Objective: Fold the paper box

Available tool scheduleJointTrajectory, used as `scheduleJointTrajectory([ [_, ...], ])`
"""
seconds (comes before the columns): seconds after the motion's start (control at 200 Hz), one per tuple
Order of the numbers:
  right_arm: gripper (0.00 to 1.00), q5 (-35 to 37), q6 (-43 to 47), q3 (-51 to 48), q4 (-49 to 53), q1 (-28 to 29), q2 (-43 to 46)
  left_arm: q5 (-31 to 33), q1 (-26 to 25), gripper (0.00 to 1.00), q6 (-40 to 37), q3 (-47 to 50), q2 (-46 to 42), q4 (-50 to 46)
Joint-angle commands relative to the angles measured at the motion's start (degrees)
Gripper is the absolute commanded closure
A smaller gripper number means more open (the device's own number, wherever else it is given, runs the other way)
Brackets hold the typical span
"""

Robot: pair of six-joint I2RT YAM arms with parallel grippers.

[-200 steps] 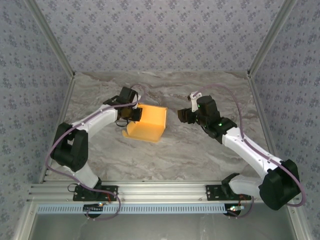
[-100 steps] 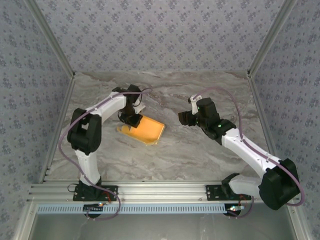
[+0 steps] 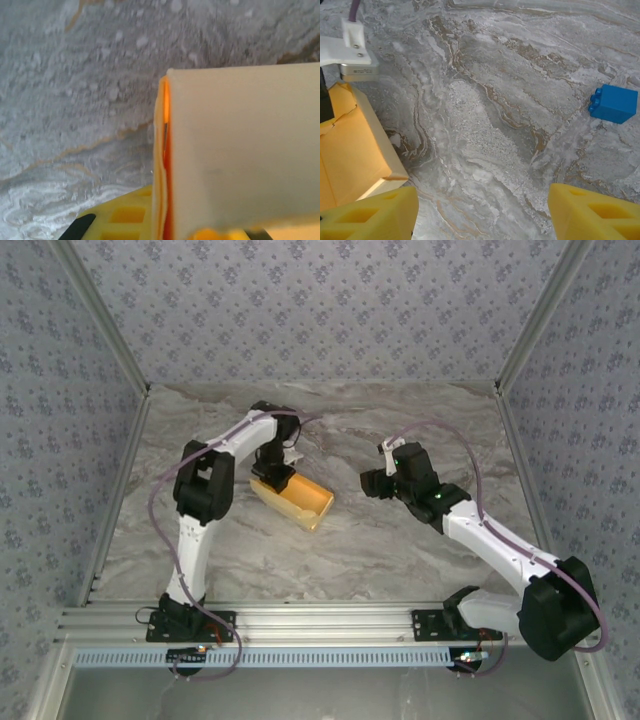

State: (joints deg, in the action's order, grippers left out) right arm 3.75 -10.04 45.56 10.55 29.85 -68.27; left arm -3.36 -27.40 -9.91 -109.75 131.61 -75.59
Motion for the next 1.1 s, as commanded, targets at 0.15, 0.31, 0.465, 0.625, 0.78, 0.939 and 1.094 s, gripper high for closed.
scheduleJointTrajectory([
  [0.15,0.29,1.35,-1.46,-1.76,0.88,-0.36,1.45,-0.40,-2.03,0.79,-2.60,-14.06,6.60,-10.01],
  [0.31,0.29,1.06,-2.24,-2.60,0.73,-0.19,1.52,-1.50,-2.57,0.65,-3.23,-20.23,7.61,-11.75],
  [0.465,0.29,-0.20,-3.25,-3.44,-0.73,0.07,1.02,-2.45,-2.57,0.54,-3.80,-25.61,5.42,-12.48],
  [0.625,0.30,-1.13,-4.89,-1.91,-2.68,1.84,-3.80,-4.66,-2.16,0.51,-3.43,-26.59,-1.01,-8.61],
  [0.78,0.32,2.87,-4.83,3.91,-0.91,3.28,-13.06,-4.56,-0.22,0.50,0.94,-17.90,-12.09,2.47],
  [0.939,0.32,5.79,-3.12,10.25,1.62,5.71,-22.64,-4.60,4.87,0.50,7.65,-1.75,-25.36,16.04],
  [1.094,0.33,9.14,-1.73,14.46,4.63,8.97,-29.55,-4.10,11.62,0.49,14.20,15.91,-36.94,26.22],
])
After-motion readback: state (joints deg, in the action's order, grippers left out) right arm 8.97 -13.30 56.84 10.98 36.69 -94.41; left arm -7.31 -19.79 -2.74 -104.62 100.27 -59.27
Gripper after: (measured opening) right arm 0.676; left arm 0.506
